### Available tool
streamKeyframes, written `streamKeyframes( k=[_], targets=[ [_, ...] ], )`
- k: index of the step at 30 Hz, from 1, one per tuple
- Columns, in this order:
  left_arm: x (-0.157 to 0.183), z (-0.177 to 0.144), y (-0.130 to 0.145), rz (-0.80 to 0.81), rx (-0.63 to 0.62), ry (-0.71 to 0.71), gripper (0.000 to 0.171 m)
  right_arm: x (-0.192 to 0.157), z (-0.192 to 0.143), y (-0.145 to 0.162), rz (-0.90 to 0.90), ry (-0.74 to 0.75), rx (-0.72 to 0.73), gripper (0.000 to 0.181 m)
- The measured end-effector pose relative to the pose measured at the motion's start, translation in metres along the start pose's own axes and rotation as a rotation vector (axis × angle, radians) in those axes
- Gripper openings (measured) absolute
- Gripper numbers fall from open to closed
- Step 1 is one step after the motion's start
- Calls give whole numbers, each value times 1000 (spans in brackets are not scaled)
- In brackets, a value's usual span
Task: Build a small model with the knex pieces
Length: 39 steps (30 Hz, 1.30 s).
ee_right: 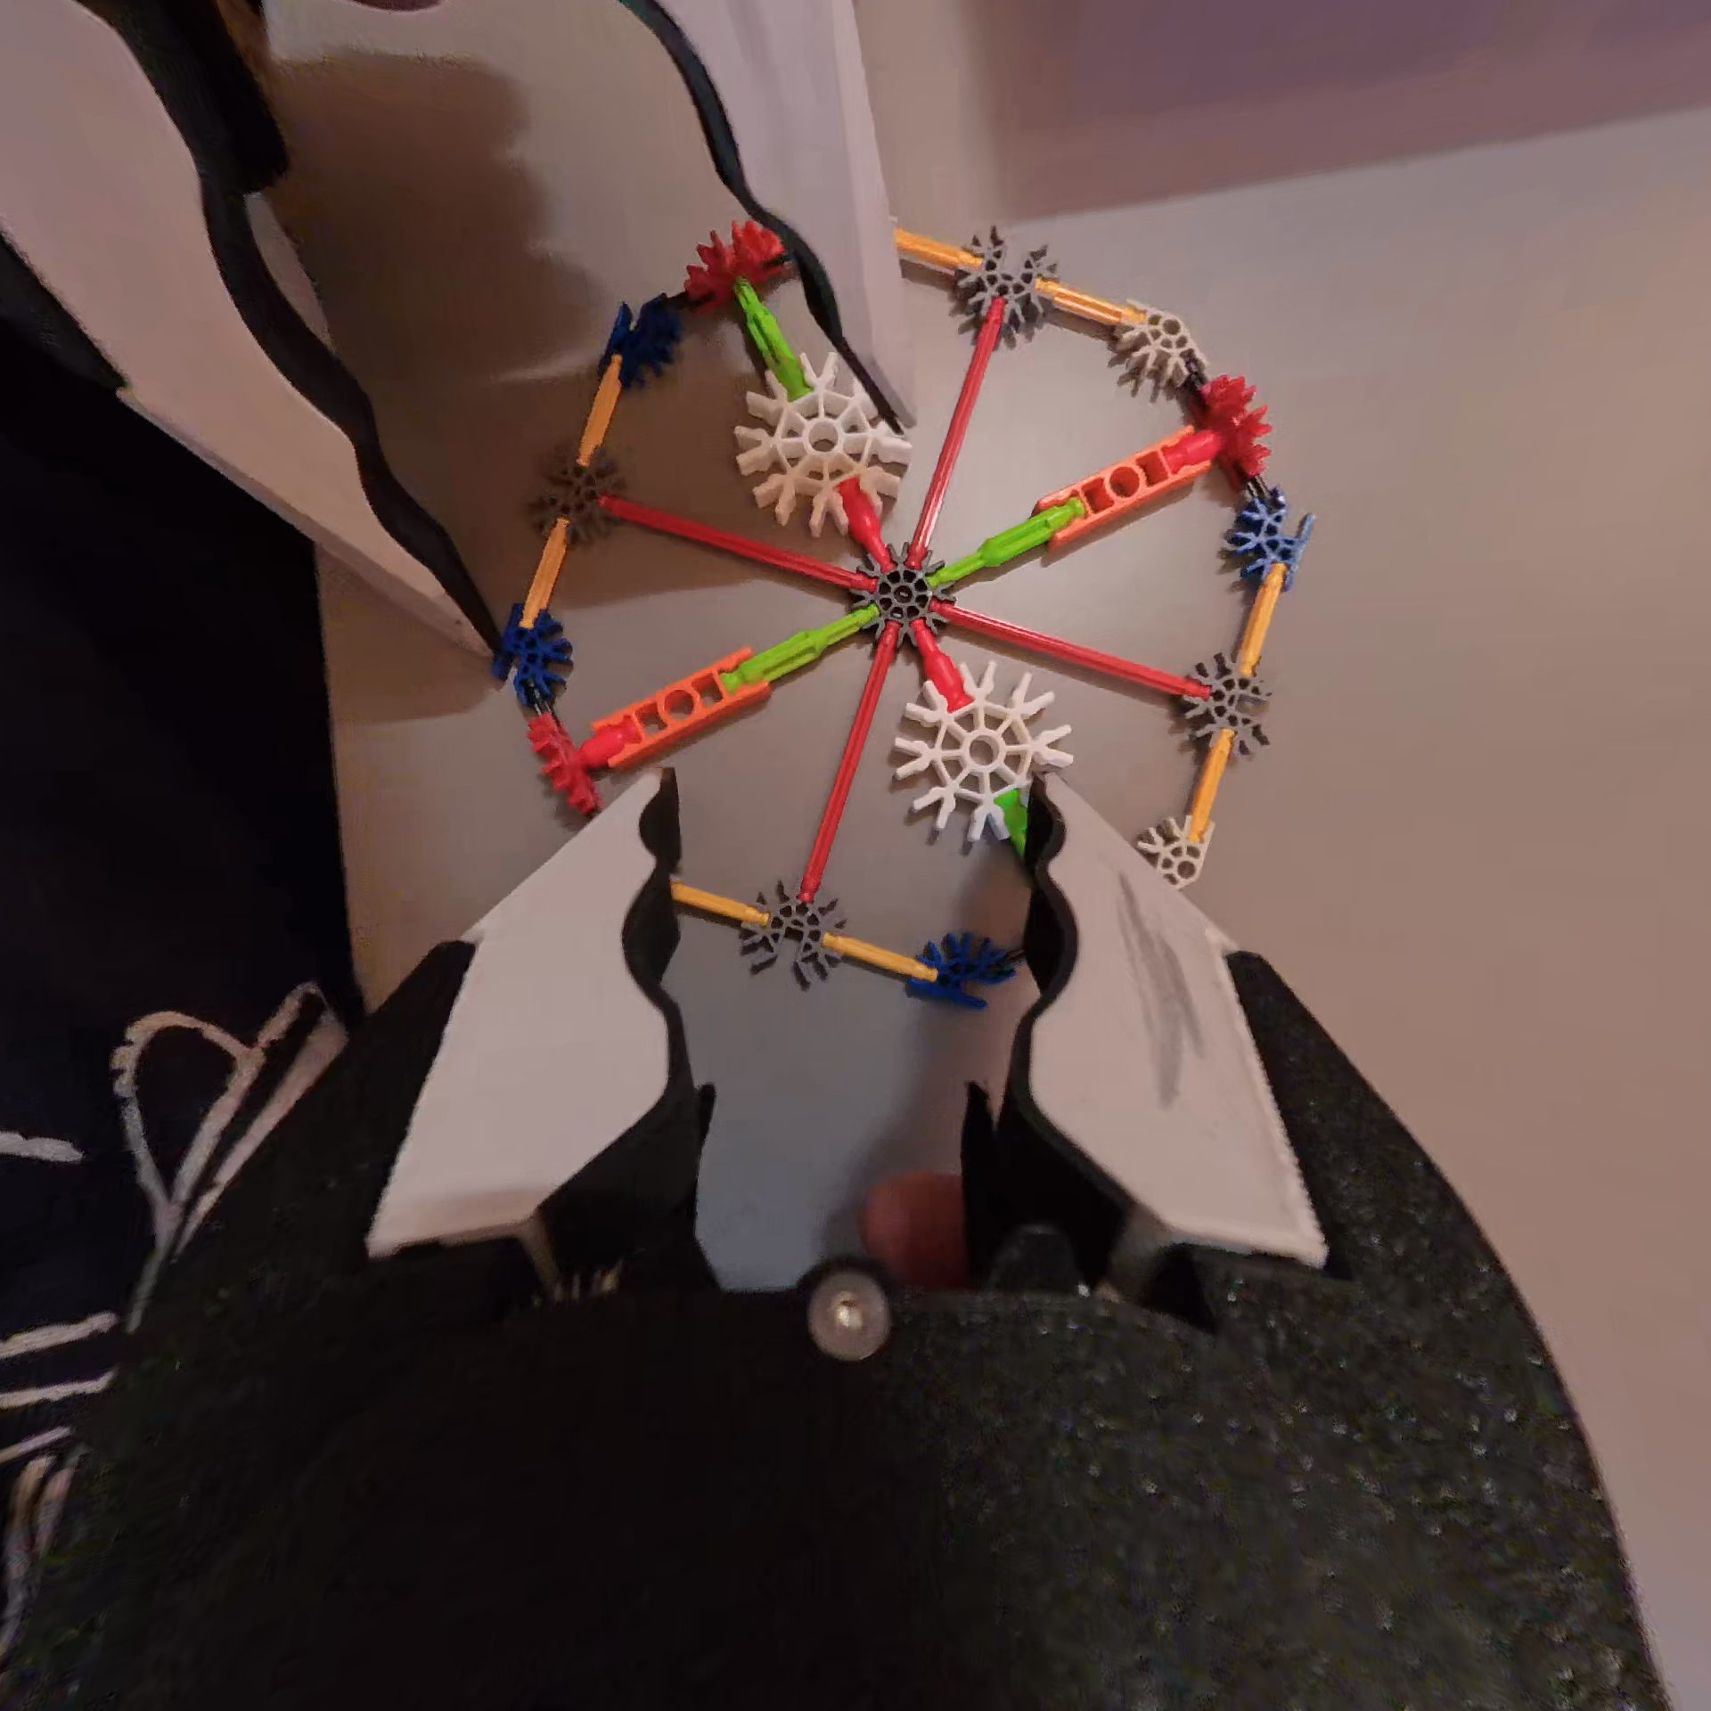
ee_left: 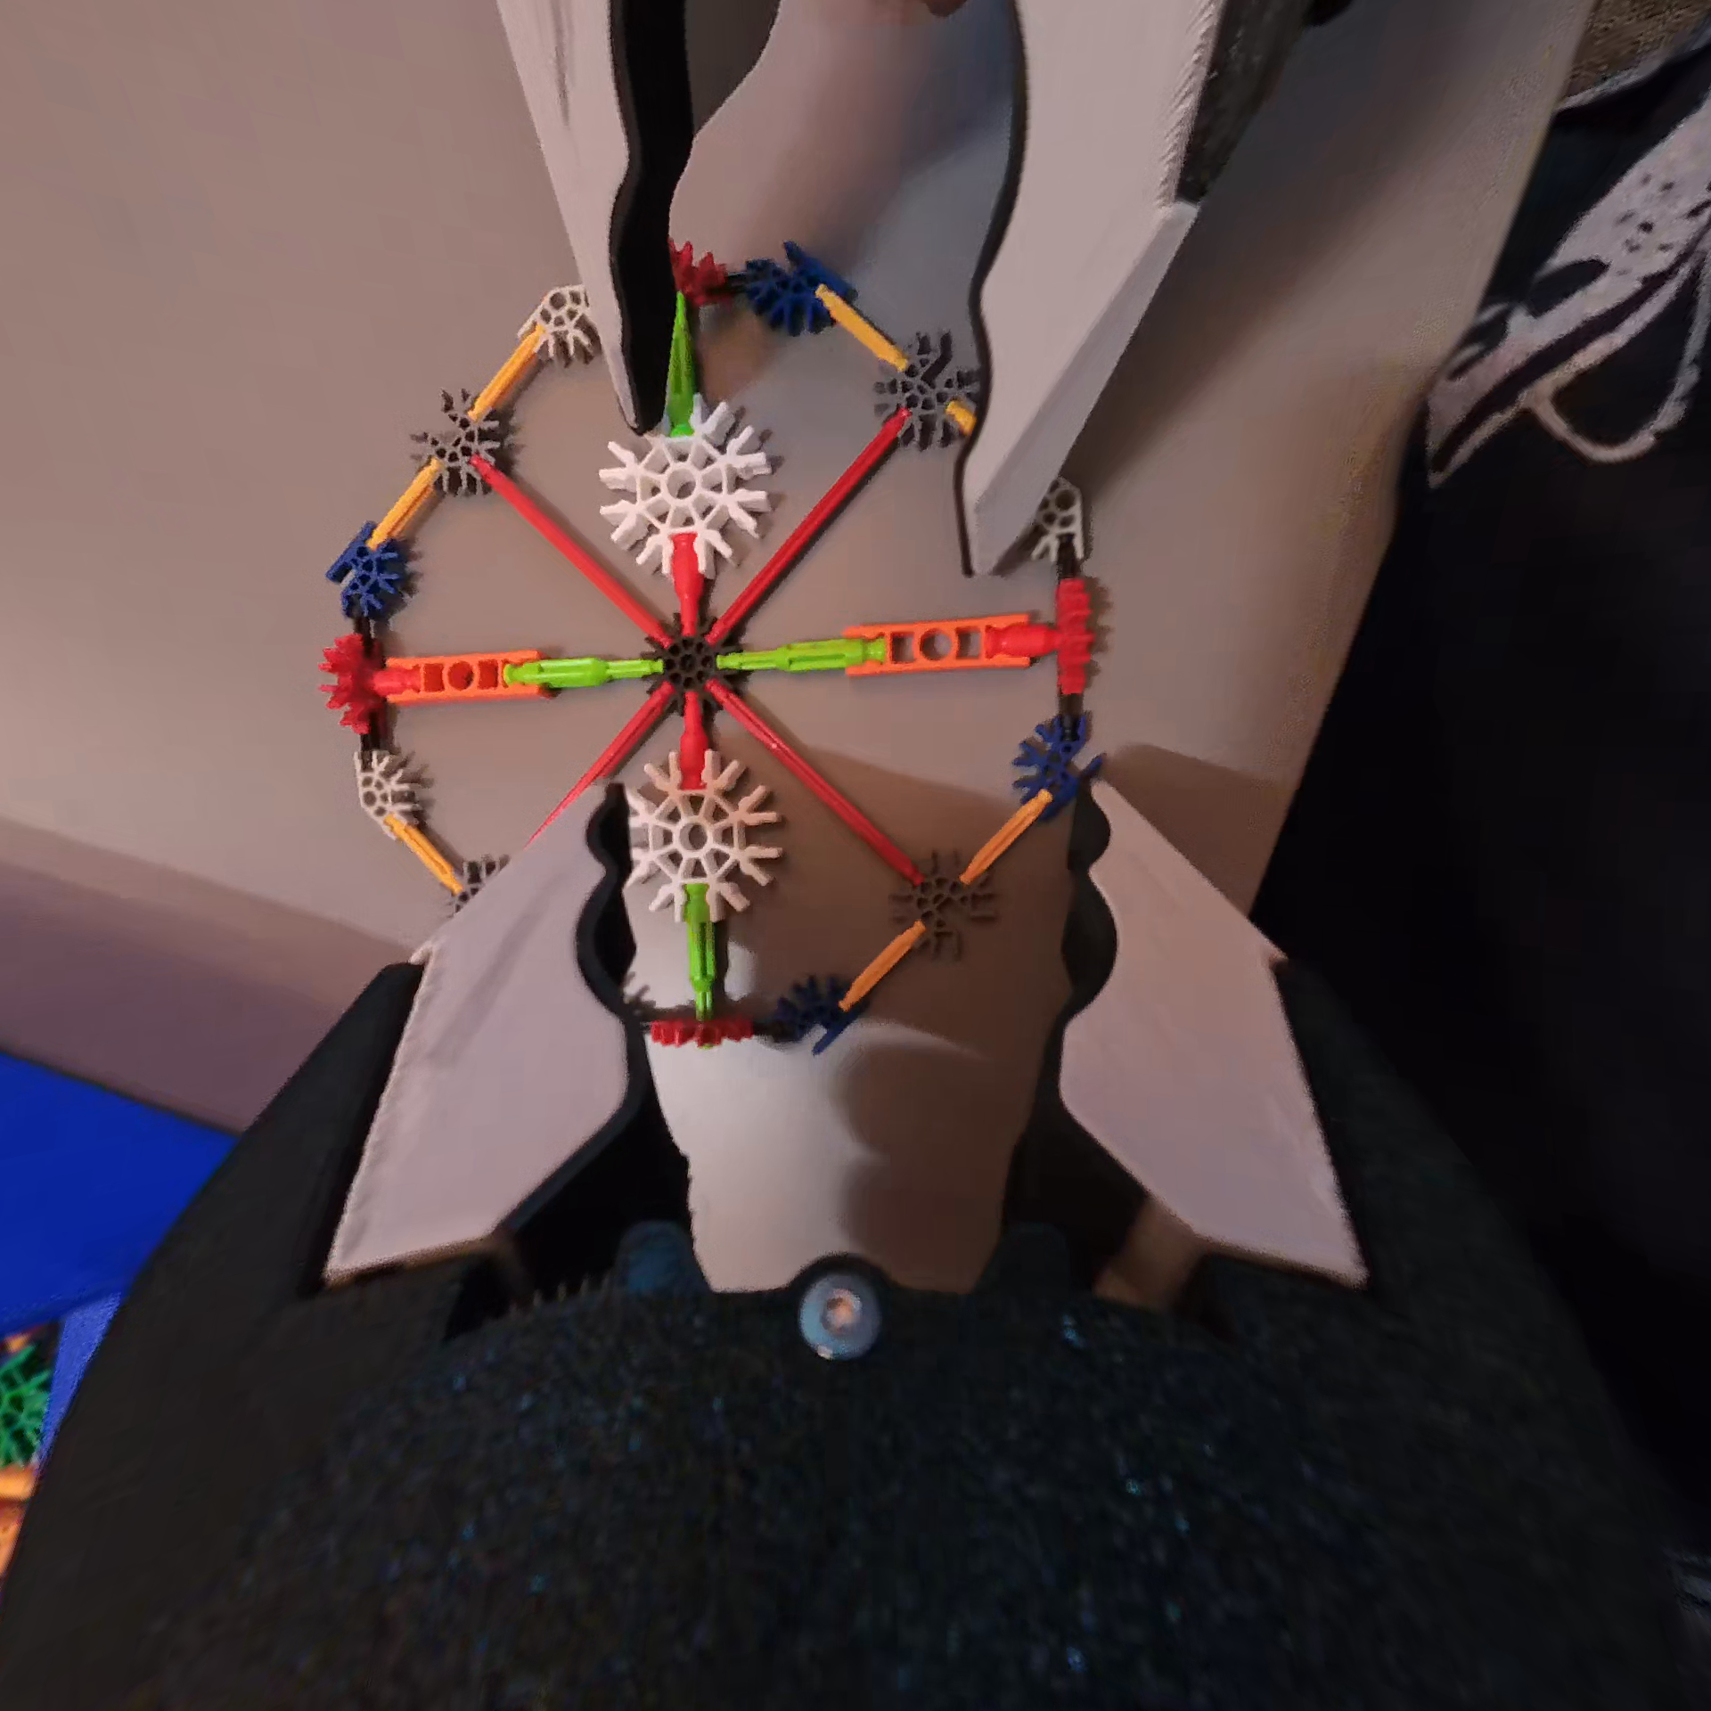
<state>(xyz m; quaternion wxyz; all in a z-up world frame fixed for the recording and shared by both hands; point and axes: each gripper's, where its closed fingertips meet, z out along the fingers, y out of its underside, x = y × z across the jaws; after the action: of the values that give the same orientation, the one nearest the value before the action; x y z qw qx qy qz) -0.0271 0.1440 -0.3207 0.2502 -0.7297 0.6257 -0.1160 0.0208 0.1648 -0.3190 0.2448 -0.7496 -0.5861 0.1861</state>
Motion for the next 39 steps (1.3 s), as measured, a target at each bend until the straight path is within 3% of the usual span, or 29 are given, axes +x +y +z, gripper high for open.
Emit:
streamKeyframes(
  k=[8,24,30,33,36,39],
  targets=[
    [-39,24,-23,-109,15,0,88,54,-9,18,23,92,-101,72],
    [-167,79,-83,-253,76,-146,79,203,-29,51,288,272,-131,74],
    [-193,84,-93,-242,87,-198,86,219,-46,51,379,255,-80,84],
    [-170,71,-108,-176,145,-170,86,197,-84,41,368,271,10,82],
    [-114,60,-131,-34,219,-49,80,156,-120,49,333,290,36,72],
    [-46,62,-146,95,251,123,66,109,-133,75,319,260,-8,60]
  ],
)
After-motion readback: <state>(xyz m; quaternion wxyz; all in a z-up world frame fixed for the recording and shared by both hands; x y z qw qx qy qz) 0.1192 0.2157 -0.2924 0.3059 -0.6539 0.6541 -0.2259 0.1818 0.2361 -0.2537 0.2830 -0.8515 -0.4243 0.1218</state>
